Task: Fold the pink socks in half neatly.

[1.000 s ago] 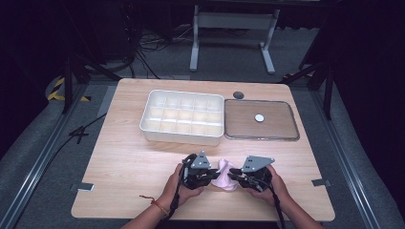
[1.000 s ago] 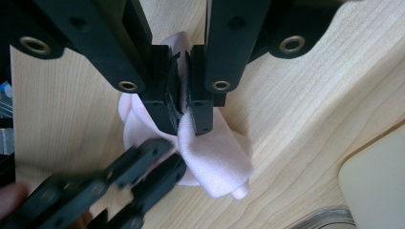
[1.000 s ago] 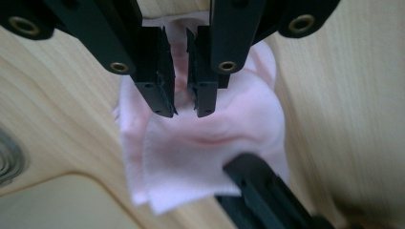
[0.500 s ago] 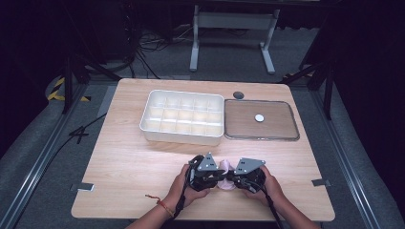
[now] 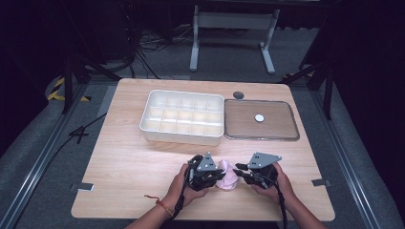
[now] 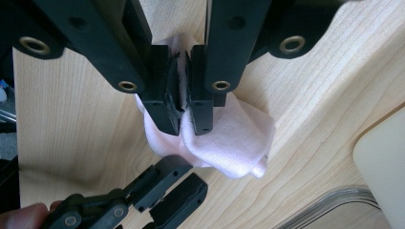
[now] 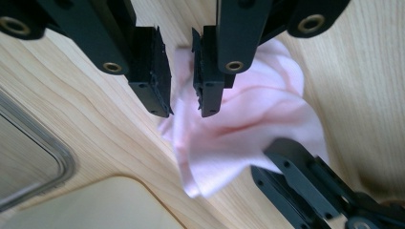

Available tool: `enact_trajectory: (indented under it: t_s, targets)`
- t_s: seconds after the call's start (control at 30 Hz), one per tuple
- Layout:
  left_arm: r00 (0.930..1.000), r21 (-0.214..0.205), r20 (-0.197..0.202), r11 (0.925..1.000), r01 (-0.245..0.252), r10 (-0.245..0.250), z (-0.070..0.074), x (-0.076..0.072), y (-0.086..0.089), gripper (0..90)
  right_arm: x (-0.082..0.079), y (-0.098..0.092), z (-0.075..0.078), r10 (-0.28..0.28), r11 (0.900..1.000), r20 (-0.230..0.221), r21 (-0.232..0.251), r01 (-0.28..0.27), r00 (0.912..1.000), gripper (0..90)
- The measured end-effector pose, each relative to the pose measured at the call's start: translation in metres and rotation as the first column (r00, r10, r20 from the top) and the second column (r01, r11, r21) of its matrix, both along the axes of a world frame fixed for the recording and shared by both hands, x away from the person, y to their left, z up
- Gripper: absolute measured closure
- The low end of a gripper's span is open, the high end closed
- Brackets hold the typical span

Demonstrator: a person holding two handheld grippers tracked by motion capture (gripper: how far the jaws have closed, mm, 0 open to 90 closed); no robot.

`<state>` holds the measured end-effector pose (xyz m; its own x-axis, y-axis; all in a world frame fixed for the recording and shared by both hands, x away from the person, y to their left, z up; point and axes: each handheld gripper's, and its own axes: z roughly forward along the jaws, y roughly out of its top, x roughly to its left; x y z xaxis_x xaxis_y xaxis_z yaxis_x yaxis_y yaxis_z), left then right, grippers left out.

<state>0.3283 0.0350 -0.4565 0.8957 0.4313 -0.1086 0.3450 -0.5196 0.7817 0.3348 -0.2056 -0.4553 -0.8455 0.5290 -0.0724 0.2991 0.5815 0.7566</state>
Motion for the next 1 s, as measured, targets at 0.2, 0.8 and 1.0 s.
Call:
enact_trajectory:
  t_s: [0.2, 0.8, 1.0]
  targets:
    - [1.0, -0.003, 0.002, 1.0, 0.003, -0.003, 0.0, -0.001, -0.001, 83.2, -0.002, 0.003, -0.007, 0.036, 0.9987, -0.035, -0.034, -0.038, 0.9987, 74.8]
    - [0.9977, 0.065, 0.053, 0.9971, 0.039, -0.043, -0.004, -0.009, -0.018, 82.6, 0.0, 0.009, -0.013, 0.034, 0.998, -0.051, -0.05, -0.037, 0.9981, 72.7]
    - [0.997, 0.075, 0.053, 0.9958, 0.051, -0.056, -0.006, -0.01, -0.02, 82.3, 0.003, 0.005, -0.016, 0.014, 0.9991, -0.087, -0.039, -0.018, 0.9961, 74.2]
